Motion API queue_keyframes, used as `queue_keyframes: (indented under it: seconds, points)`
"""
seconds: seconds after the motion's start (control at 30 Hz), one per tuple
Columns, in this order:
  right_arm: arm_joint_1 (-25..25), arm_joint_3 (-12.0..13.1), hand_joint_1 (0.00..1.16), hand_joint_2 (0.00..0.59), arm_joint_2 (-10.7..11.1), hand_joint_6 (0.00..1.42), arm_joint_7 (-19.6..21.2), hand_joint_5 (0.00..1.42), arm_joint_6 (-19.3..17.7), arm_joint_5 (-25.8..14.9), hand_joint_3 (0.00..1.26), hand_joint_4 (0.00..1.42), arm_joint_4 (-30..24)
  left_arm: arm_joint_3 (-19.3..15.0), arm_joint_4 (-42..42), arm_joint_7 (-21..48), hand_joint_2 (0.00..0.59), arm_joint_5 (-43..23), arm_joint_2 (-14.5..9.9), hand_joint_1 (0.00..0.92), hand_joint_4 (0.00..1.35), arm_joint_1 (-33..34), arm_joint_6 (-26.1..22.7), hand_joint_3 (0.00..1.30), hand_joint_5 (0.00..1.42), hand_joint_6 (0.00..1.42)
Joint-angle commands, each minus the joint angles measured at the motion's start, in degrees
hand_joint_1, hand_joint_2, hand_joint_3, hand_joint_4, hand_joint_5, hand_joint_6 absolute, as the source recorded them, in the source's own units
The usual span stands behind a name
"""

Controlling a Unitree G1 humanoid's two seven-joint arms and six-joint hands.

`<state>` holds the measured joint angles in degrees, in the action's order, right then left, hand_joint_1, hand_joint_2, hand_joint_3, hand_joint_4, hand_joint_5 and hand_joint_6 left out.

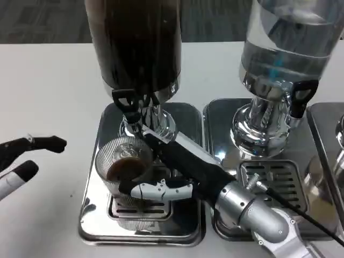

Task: Grasp the cup under the faucet to collect the drink, then remove the cup.

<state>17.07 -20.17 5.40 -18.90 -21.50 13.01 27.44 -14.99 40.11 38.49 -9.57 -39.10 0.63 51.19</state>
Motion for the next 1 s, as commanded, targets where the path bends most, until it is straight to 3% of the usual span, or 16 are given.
queue_keyframes:
  seconds: [0.03,0.73,1.0]
  points:
    - [-0.64,-1.28,0.79,0.212,0.55,0.13,0.15,0.0,1.6,2.1,0.0,0.0,-0.36,-0.04,-0.08,0.69,0.086,-0.69,-1.0,0.0,0.33,-0.17,-0.44,0.38,0.2,0.14]
    - [-0.91,-2.83,0.82,0.223,1.37,0.24,2.18,0.14,4.21,4.57,0.0,0.0,-2.8,0.1,0.17,0.92,0.087,-0.59,-1.32,0.0,0.33,0.28,-0.7,0.38,0.19,0.14]
    - [-0.74,-3.03,0.81,0.218,1.26,0.35,3.61,0.24,4.51,5.11,0.0,0.0,-2.83,0.12,0.27,0.94,0.088,-0.58,-1.51,0.0,0.33,0.47,-0.73,0.38,0.18,0.14]
